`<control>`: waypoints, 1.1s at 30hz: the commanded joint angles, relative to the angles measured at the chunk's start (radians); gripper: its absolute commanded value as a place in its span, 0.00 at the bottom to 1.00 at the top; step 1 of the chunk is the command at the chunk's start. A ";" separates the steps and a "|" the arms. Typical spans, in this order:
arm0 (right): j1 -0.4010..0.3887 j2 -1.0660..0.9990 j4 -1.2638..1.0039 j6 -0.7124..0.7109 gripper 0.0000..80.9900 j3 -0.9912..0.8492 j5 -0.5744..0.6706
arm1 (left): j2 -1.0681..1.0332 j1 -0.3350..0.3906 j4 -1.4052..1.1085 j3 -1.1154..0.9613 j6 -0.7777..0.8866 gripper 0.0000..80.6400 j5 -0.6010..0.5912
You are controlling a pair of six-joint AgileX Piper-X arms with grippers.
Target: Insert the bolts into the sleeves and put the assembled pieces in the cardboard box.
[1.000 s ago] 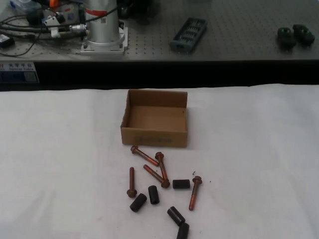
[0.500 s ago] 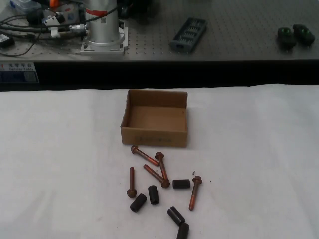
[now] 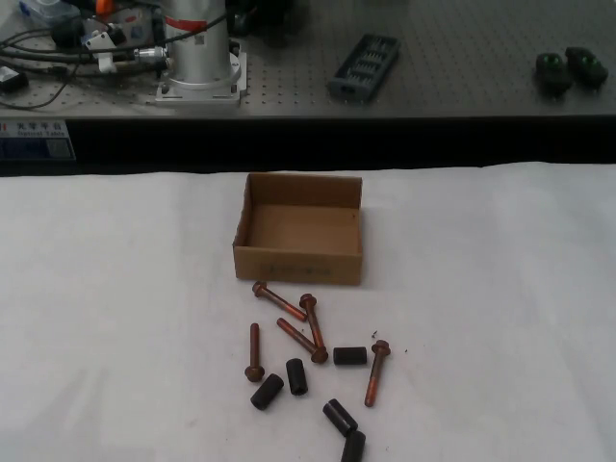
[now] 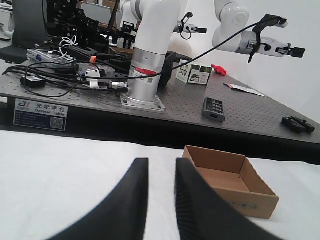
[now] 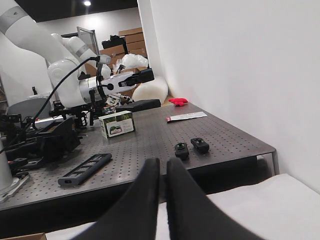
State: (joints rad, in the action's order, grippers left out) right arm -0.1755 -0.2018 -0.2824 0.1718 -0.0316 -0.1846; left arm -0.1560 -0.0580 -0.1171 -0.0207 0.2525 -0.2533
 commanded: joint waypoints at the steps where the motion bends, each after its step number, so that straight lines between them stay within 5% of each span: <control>1: 0.005 0.007 -0.016 0.000 0.07 -0.002 0.000 | 0.009 -0.001 -0.011 0.000 0.002 0.18 0.006; 15: 0.005 0.007 -0.016 0.000 0.07 -0.002 0.000 | 0.009 -0.001 -0.010 0.000 0.000 0.18 0.006; 20: 0.005 0.007 -0.016 0.000 0.07 -0.002 0.000 | 0.009 -0.001 -0.010 0.000 -0.144 0.18 0.046; 30: 0.005 0.007 -0.016 0.000 0.07 -0.002 0.000 | 0.009 -0.001 -0.027 0.000 -0.138 0.18 0.046; 33: 0.005 0.007 -0.024 0.003 0.07 -0.002 0.000 | 0.009 -0.001 -0.028 0.000 -0.022 0.18 0.021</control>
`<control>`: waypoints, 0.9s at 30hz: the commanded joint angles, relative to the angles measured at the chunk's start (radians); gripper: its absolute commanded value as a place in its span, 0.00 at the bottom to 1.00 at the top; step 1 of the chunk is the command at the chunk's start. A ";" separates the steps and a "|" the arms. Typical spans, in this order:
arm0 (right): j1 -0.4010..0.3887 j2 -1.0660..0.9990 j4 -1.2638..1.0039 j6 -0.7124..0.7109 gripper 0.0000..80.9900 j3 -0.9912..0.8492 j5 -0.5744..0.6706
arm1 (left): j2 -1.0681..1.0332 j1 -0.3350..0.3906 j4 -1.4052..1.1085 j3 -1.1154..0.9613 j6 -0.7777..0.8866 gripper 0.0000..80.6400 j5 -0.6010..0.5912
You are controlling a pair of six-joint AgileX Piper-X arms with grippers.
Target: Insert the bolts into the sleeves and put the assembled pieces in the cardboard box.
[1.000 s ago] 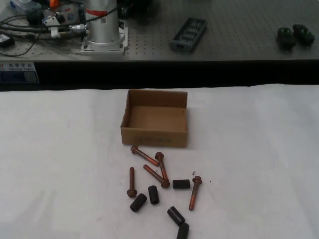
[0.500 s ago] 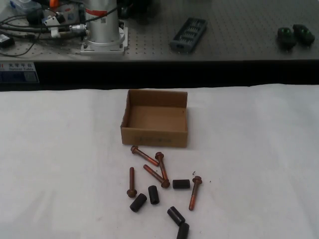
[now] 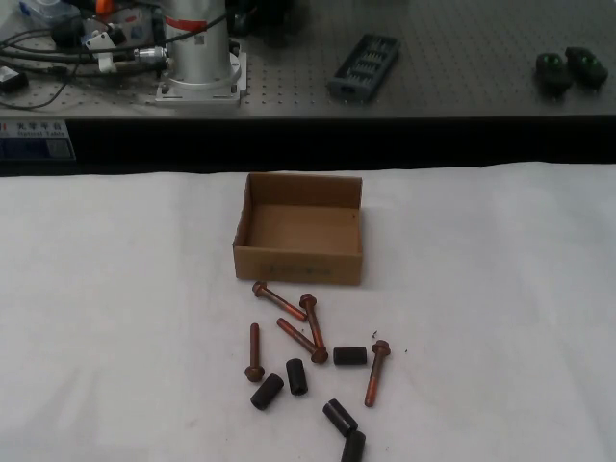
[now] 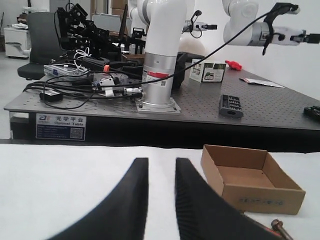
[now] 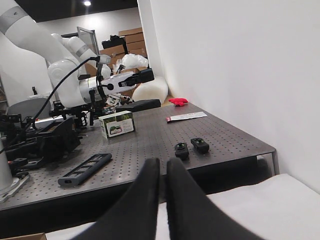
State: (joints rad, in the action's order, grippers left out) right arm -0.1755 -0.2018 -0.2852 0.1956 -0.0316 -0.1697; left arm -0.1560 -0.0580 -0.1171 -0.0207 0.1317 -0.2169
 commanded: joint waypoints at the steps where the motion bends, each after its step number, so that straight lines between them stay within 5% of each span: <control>1: 0.005 0.007 -0.021 0.004 0.07 -0.002 0.003 | 0.009 -0.001 -0.028 0.000 0.137 0.18 -0.013; 14: 0.005 0.007 -0.002 0.347 0.07 -0.002 0.257 | 0.009 -0.001 0.034 0.000 0.576 0.18 -0.058; 20: 0.005 0.005 0.127 0.417 0.07 -0.002 0.459 | 0.009 -0.001 0.025 0.009 0.565 0.18 -0.041; 27: 0.005 0.005 0.181 0.390 0.07 -0.014 0.573 | -0.017 0.000 0.223 0.014 0.513 0.18 -0.202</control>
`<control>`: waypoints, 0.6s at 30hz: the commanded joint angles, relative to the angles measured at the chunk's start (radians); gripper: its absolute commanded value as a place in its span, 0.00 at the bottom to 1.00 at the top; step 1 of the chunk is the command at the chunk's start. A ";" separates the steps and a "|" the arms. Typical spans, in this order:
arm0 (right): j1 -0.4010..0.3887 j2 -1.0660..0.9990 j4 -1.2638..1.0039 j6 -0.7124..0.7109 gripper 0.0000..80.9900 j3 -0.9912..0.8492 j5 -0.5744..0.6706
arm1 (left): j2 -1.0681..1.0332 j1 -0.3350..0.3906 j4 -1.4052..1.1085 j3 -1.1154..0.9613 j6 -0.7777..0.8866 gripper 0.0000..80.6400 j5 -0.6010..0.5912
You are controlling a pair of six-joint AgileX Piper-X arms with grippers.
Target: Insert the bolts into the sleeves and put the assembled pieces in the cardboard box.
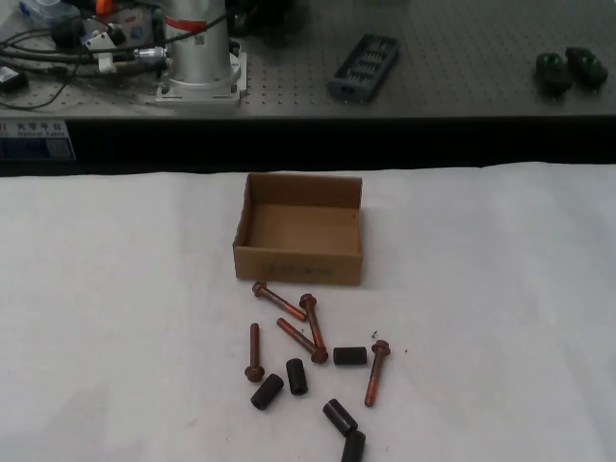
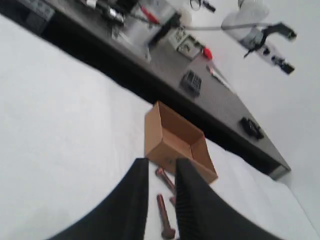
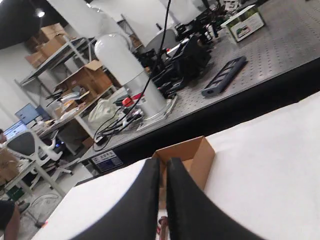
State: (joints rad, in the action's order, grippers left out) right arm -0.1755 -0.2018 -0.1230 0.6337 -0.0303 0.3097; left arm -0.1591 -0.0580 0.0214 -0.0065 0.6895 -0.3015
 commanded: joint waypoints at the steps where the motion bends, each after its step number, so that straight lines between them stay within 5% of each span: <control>1: 0.005 -0.001 0.044 -0.055 0.07 -0.028 0.107 | -0.023 0.000 0.095 0.000 -0.073 0.18 -0.152; 8: -0.002 -0.149 0.340 -0.193 0.07 -0.319 0.133 | -0.112 0.002 0.096 -0.120 -0.135 0.18 -0.202; 18: -0.065 -0.704 0.391 -0.290 0.07 -0.647 0.224 | -0.523 0.004 0.182 -0.566 -0.350 0.18 -0.191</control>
State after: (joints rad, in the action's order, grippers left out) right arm -0.1989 -0.7317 0.2557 0.4051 -0.6095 0.4852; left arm -0.6457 -0.0580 0.1829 -0.5365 0.4170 -0.4892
